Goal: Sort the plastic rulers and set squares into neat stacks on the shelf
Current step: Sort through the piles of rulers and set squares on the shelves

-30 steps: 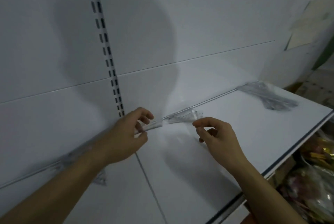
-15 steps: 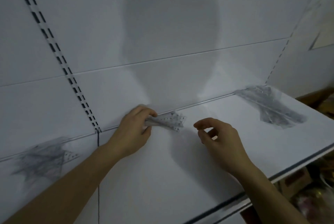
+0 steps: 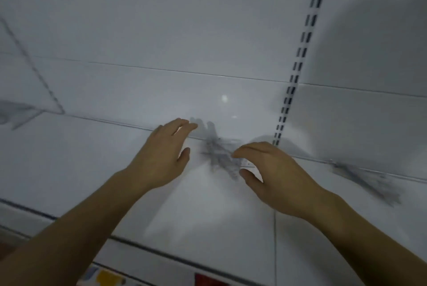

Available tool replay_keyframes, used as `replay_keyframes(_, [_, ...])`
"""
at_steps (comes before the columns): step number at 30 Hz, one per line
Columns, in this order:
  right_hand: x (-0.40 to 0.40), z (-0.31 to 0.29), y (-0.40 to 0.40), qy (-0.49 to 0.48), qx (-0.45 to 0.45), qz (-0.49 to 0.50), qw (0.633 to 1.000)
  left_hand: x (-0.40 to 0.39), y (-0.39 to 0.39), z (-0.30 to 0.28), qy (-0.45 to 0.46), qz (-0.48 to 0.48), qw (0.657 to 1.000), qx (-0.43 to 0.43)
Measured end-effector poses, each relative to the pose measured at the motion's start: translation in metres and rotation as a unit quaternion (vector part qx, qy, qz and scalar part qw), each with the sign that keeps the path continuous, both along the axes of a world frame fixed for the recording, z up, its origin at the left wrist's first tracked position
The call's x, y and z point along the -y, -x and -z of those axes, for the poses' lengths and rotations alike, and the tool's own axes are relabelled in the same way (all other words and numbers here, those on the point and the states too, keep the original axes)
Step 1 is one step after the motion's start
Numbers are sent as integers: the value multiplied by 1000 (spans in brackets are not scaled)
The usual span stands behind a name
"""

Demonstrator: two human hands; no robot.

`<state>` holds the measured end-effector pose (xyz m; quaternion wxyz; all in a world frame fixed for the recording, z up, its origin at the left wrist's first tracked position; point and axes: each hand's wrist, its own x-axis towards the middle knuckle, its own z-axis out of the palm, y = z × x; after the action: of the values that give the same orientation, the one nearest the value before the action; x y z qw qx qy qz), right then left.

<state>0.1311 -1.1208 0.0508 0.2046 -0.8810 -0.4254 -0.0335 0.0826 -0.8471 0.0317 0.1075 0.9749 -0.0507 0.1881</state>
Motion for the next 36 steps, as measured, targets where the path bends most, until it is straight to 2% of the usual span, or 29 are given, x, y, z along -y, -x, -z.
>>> replay_keyframes(5, [-133, -10, 39, 38, 57, -95, 993, -128, 94, -15, -43, -148, 988, -34])
replay_keyframes(12, [-311, -3, 119, 60, 69, -212, 973, -284, 225, -25, -40, -278, 959, -47])
replay_keyframes(16, [-404, 0, 170, 62, 56, -285, 955, -345, 310, -25, -29, -351, 934, -59])
replay_keyframes(24, [-559, 0, 274, 68, 69, -436, 895, -432, 453, -22, -11, -498, 864, -68])
replay_keyframes(31, [-683, 6, 323, 72, 82, -507, 855, -507, 517, 0, 15, -557, 827, -78])
replay_keyframes(36, [-775, 15, 324, 71, 71, -512, 853, -589, 515, 4, 14, -567, 821, -63])
